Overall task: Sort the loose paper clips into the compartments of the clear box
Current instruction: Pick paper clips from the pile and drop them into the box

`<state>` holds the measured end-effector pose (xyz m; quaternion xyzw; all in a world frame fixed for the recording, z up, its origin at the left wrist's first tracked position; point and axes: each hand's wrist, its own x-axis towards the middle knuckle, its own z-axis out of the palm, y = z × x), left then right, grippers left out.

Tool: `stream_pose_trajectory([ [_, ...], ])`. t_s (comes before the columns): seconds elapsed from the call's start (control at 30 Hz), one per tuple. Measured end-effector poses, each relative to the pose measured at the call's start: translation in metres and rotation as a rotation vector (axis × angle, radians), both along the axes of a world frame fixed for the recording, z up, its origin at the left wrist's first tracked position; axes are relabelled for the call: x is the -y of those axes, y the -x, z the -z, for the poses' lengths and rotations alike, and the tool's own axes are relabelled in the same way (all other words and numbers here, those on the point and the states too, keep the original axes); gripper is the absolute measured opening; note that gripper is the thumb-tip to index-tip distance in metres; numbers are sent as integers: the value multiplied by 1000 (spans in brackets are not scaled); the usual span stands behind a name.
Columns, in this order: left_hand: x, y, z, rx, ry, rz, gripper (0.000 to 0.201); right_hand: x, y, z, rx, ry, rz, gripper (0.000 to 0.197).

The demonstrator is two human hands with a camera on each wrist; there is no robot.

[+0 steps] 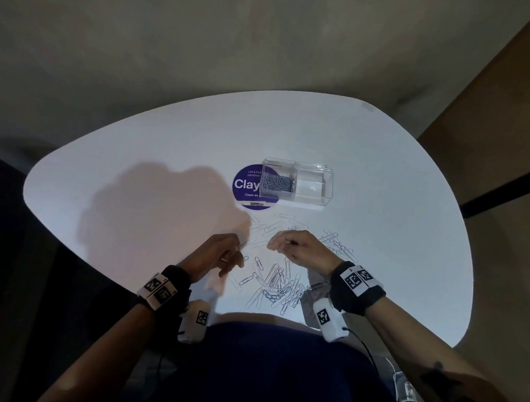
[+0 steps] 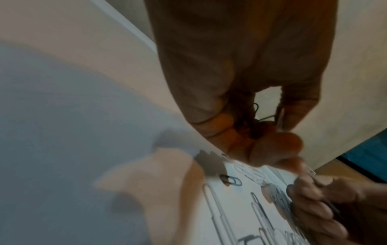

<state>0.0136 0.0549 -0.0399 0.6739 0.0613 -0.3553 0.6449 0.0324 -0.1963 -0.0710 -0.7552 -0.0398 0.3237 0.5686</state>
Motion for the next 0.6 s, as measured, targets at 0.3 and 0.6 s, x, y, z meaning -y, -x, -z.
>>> stream_pose_trajectory([
  [0.3, -6, 3, 8, 13, -31, 91, 24, -10, -6, -1, -97, -1, 5, 17],
  [0.6, -3, 2, 19, 235, -416, 239, 18, -26, 1, -2, 453, 319, -396, 13],
])
